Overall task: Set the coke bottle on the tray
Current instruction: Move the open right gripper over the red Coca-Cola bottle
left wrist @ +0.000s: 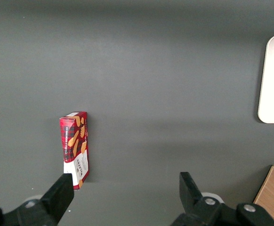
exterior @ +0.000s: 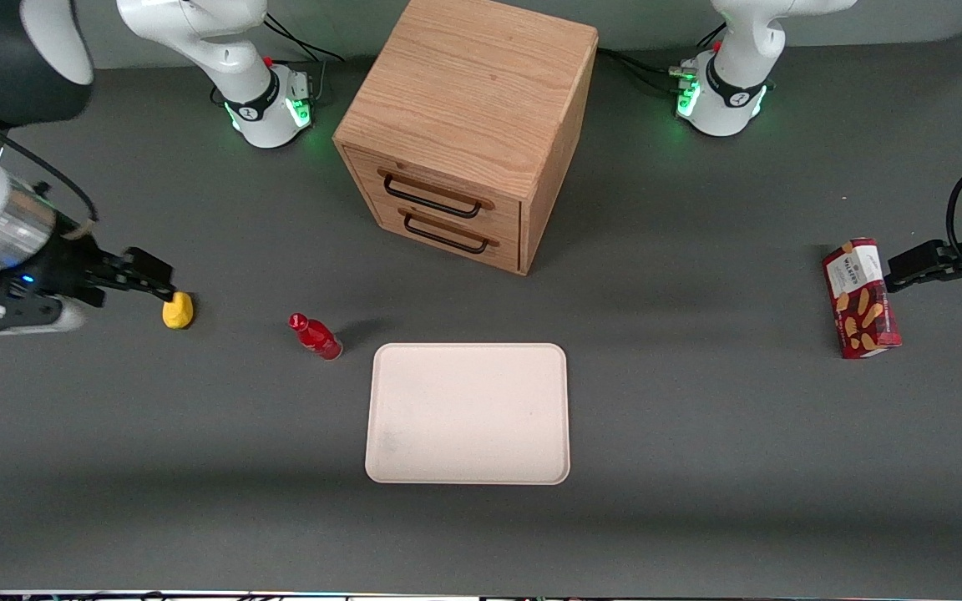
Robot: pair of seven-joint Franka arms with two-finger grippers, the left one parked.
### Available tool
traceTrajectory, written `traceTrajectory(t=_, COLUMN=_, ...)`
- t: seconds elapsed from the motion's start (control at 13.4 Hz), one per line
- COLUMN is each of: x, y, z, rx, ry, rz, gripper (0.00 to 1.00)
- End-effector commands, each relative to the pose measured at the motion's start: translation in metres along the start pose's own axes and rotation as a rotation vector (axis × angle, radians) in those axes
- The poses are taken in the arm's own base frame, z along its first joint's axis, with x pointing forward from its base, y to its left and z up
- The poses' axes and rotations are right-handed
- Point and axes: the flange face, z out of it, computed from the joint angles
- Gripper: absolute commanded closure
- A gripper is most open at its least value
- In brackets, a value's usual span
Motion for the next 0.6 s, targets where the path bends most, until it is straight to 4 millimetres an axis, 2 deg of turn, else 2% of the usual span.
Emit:
traceTrajectory(t=0.0, x=0.024, y=-0.046, z=0.008, rx=0.016, ry=0.008, rz=0.048, gripper=0.0)
traceTrajectory(t=0.15, x=0.02, y=-0.075, z=0.013, rx=0.017, ry=0.003, rz=0.05, gripper=0.0)
traceTrajectory(t=0.22, x=0.017, y=-0.081, z=0.015, rx=0.018, ry=-0.002, rz=0.053, gripper=0.0)
traceTrajectory(t=0.37, x=0.007, y=-0.087, z=0.017, rx=0.012, ry=-0.016, rz=0.038, gripper=0.0)
traceTrajectory(t=0.52, x=-0.008, y=-0.084, z=0.019, rx=0.005, ry=-0.027, rz=0.034, gripper=0.0)
